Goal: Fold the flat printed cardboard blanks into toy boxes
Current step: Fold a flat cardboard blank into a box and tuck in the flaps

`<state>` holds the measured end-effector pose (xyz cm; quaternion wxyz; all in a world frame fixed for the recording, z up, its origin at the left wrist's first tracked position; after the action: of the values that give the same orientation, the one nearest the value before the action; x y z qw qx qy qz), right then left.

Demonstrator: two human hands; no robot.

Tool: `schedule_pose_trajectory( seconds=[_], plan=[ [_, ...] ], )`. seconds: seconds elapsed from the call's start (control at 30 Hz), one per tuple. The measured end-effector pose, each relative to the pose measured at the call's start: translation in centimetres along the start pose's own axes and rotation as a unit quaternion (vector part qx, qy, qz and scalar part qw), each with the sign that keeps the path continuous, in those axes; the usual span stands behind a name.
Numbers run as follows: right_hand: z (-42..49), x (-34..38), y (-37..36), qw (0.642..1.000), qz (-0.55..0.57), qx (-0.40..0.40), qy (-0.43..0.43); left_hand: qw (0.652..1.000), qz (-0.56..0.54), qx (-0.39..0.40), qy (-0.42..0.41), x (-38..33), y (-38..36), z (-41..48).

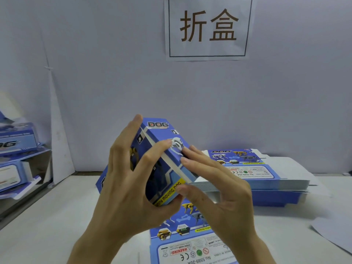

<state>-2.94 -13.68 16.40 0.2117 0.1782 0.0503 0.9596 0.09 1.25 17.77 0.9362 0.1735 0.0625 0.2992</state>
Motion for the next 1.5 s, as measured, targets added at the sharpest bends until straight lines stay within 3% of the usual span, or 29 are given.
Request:
schedule_pose_trajectory(
  seconds=[0.7, 0.83, 0.93, 1.13, 1.33, 1.5],
  plan=[
    [-0.7, 0.6, -0.7, 0.998, 0.005, -0.049, 0.041, 1.000, 0.006, 0.001, -0.029, -0.2, 0.5, 0.2],
    [-0.4, -0.3, 0.0, 0.992, 0.091, -0.086, -0.027, 0.996, -0.057, -0.032, 0.059, 0.3, 1.0, 0.2],
    [-0.4, -0.4, 0.2, 0.991, 0.088, -0.092, -0.046, 0.989, -0.050, 0.012, 0.135, 0.6, -0.2, -0.2],
    [-0.3, 0.2, -0.6, 0.998, -0.025, -0.065, -0.005, 0.995, -0.002, 0.015, 0.103, 0.3, -0.6, -0.2],
    [-1.0, 0.5, -0.9, 0.996, -0.042, -0.071, 0.033, 0.997, 0.053, 0.000, 0.064, 0.2, -0.4, -0.3],
    [-0.6, 0.4, -1.0, 0.999, -0.038, -0.015, -0.005, 0.997, 0.051, 0.004, 0.061, 0.3, -0.2, -0.2]
  ],
)
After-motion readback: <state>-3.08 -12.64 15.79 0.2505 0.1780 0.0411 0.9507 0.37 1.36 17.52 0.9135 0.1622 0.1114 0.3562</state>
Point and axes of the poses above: each hand's wrist, its own z-axis towards the middle knuckle, its own y-axis out of the back of the hand, x = y × z, the point moved 6 cm from there along z, towards the middle knuckle, and after that the axes turned 1 degree about -z, right-handed, at the moved point
